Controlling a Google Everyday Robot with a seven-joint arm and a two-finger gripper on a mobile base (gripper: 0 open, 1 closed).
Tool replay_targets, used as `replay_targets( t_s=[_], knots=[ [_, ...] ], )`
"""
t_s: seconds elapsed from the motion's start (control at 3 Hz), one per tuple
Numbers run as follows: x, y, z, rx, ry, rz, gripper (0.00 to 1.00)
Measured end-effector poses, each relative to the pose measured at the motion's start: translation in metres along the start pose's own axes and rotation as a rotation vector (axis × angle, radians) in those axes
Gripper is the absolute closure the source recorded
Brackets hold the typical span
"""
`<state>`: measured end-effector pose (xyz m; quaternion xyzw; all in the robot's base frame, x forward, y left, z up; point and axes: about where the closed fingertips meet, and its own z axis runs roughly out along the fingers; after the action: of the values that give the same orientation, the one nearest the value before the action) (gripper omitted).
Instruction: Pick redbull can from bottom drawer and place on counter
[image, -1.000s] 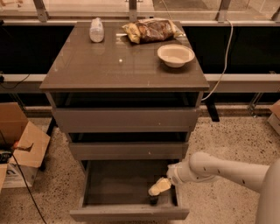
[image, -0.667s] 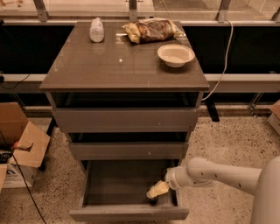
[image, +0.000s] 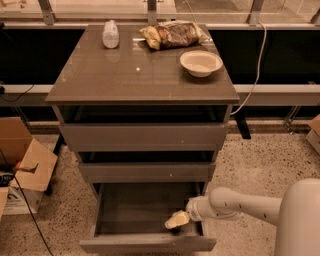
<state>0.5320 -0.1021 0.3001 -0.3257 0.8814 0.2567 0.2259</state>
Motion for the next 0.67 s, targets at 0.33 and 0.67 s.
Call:
replay_targets(
  t_s=[0.33,0.67],
  knots=[
    [0.013,-0.011,0.021,-0.016,-0.011,0.051,0.00],
    [0.023,-0.024,0.040,-0.033,-0.015,0.097,0.00]
  ],
)
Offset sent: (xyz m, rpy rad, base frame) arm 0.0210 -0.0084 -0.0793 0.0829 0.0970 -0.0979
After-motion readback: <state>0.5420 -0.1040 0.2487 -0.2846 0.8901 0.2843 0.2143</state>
